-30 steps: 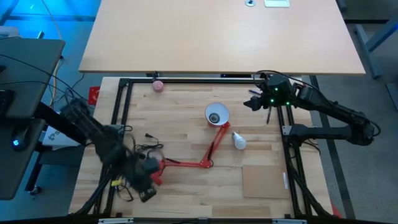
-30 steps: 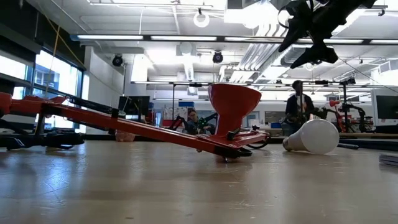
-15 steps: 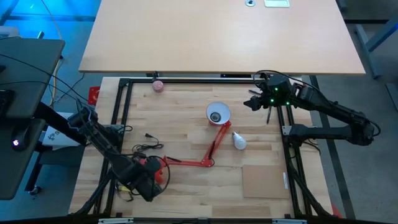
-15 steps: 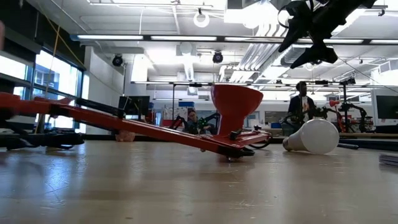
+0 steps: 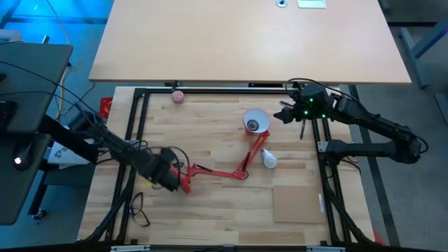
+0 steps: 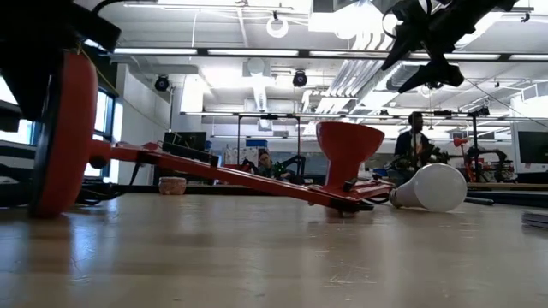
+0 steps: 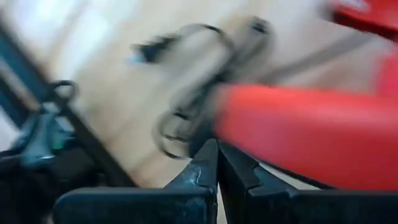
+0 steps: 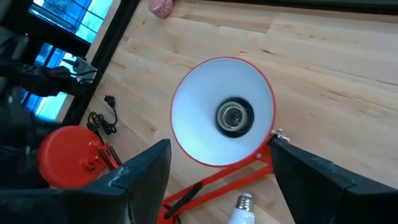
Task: Screw lightbulb
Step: Prepare the desk lamp
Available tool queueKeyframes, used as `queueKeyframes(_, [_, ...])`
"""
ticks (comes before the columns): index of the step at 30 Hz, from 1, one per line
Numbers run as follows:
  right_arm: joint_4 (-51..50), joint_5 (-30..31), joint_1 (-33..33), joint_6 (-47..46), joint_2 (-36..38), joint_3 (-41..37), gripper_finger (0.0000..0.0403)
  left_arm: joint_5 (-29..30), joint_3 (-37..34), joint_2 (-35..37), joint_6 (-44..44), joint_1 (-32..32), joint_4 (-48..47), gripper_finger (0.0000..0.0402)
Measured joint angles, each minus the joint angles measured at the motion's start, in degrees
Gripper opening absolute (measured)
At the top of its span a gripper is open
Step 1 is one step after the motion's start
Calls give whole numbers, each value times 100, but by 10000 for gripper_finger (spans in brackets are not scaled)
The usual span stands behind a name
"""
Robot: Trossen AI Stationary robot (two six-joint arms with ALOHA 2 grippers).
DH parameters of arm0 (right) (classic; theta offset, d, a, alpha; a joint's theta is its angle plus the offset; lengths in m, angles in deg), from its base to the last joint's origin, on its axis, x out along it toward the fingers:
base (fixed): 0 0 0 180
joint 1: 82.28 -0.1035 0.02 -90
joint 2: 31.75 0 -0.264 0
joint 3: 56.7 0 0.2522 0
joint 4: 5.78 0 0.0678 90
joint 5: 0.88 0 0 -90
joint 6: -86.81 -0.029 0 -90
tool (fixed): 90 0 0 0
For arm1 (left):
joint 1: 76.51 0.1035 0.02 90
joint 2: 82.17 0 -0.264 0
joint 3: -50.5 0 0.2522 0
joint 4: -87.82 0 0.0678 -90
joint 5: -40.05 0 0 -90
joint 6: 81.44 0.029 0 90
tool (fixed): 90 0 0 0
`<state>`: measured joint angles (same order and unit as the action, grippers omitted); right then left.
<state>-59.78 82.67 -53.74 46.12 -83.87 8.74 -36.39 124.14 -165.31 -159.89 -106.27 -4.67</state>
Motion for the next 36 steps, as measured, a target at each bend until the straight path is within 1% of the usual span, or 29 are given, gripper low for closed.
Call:
queueKeyframes(2, [24,0,-1,0,0,0,267,61,-154,428,-161,215,-130,0])
queueKeyframes(4, [84,3,-1,8,0,0,267,46,-155,881,-239,409,-83,0])
queueKeyframes(6, [124,3,-2,16,0,0,267,133,45,1287,-239,557,214,0])
queueKeyframes(7, [128,4,0,17,0,0,267,283,185,1433,-194,616,382,0])
queueKeyframes(9, [136,16,0,19,0,0,267,534,445,1502,207,767,773,0])
queueKeyframes(12, [145,18,0,20,0,0,267,474,744,1103,914,1075,1303,0])
queueKeyframes(14, [143,18,-2,20,0,0,267,108,962,609,1428,1200,1500,0])
queueKeyframes(16, [143,18,0,20,0,0,267,-304,1335,58,2037,1225,1554,0])
queueKeyframes(17, [143,18,0,20,0,0,267,-419,1553,-197,2303,1222,1555,0])
queueKeyframes(21, [143,16,0,20,0,0,267,-613,2203,-918,2912,1185,1601,0])
queueKeyframes(23, [141,16,-1,20,0,0,267,-789,2326,-1111,2969,1178,1608,0])
queueKeyframes(26, [136,14,-2,22,0,0,267,-1351,2319,-1274,2779,1135,1544,0])
queueKeyframes(27, [129,14,0,22,0,0,267,-1436,2298,-1296,2718,1066,1575,0])
queueKeyframes(32, [104,14,0,22,0,0,267,-1502,2106,-1288,2390,742,2021,0])
queueKeyframes(36, [104,23,0,22,0,0,267,-1476,1727,-1290,2002,659,2578,0])
